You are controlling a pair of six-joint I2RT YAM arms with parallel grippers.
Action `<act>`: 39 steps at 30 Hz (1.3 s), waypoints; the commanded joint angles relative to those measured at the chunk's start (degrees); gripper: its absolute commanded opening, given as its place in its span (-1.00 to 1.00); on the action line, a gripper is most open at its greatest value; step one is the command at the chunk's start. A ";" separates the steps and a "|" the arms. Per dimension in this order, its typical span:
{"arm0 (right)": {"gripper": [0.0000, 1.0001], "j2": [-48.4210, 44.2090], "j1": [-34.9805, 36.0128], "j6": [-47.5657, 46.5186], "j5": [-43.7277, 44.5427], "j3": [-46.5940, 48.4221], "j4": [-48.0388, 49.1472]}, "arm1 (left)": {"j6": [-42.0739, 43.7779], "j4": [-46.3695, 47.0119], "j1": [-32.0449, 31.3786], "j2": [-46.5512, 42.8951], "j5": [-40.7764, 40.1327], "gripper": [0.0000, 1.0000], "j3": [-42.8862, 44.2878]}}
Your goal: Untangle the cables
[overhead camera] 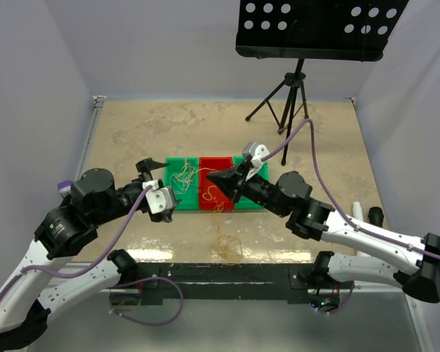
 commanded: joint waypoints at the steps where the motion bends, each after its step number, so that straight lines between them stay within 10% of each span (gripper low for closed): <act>1: -1.00 -3.10 0.12 0.70 1.48 6.11 -0.29 | -6.54 3.89 0.20 -2.28 4.39 1.00 -5.56; 11: -1.00 -2.58 0.20 5.45 -1.86 11.73 2.96 | -17.70 16.98 0.11 -1.86 21.19 1.00 -14.71; 22: -1.00 -1.43 1.35 7.12 -4.50 17.45 4.63 | -19.02 29.20 0.20 0.61 17.15 0.95 -26.23; 32: -1.00 -1.08 3.37 7.39 -3.63 17.36 5.16 | -34.49 38.43 0.20 6.06 24.43 0.61 -21.49; 39: -1.00 -1.35 3.72 6.86 -2.92 17.71 4.37 | -39.16 40.89 0.38 6.50 31.21 -0.25 -21.92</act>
